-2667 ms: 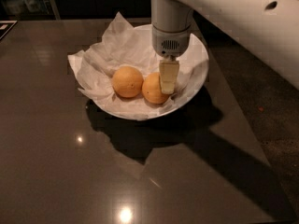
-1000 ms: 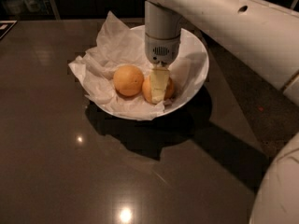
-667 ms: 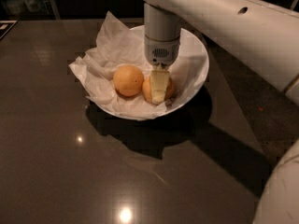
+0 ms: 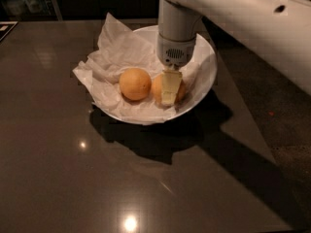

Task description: Pick orange from white bowl

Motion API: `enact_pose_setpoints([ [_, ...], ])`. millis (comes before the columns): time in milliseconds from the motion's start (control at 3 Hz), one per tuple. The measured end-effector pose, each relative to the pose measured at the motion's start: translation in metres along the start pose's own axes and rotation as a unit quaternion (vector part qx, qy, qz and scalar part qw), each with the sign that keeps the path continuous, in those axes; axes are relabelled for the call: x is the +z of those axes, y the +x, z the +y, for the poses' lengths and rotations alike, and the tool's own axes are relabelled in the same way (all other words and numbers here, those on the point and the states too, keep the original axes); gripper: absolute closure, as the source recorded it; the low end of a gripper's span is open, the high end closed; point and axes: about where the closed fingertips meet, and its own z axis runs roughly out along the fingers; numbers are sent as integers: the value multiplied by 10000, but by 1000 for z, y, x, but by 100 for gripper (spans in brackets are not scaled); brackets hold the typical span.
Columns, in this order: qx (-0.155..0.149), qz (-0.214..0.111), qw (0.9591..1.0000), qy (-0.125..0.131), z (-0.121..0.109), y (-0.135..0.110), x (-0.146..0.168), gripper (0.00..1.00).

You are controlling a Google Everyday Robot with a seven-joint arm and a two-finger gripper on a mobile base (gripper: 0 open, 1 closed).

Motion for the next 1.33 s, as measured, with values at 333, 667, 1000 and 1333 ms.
enact_pose_setpoints([
  [333,7,-590,9970,493,18,16,-37,100],
  [667,-99,-1128,9892,926,40,33,-80,100],
  [1000,-507,-1466,9797,1266,68,33,-119,100],
  [1333,-946,-1653,9704,1484,95,29,-149,100],
])
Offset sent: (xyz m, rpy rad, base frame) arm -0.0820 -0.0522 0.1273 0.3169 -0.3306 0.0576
